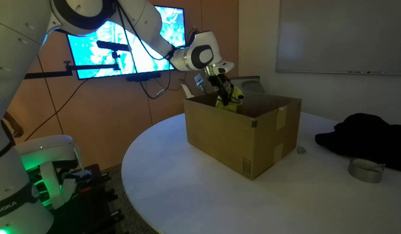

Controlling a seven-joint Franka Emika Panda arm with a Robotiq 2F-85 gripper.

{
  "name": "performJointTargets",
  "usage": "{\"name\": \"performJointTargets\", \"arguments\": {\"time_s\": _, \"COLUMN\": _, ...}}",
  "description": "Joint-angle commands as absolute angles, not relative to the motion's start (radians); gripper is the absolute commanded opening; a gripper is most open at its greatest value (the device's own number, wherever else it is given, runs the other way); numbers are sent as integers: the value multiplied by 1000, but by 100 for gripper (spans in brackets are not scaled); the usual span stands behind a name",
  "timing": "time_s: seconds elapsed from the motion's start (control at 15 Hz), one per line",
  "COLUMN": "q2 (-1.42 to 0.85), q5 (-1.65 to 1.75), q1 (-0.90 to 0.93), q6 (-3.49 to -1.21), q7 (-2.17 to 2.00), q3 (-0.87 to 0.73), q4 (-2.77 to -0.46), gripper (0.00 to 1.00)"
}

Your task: Put the marker on the yellow cloth then fold up the cloth and put it into the box

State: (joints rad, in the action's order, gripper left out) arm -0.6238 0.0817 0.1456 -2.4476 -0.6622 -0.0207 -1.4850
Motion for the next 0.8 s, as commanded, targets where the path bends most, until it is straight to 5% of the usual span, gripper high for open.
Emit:
{"name": "performJointTargets", "arguments": {"time_s": 0.0, "q2": -698, "q5": 58, "q1": 152, "q6": -2357, "q7": -613, "q3": -39, "q4": -1353, "gripper": 69}}
{"name": "performJointTargets", "arguments": {"time_s": 0.27, "q2": -680, "q5": 64, "q1": 154, "q6": -2325, "q7": -591, "q3": -46, "q4": -1361, "gripper": 99}}
{"name": "performJointTargets", "arguments": {"time_s": 0.73, "q2": -487, "q5": 76, "q1": 150, "q6": -2253, "q7": -462, "q3": -40, "q4": -1532, "gripper": 100}}
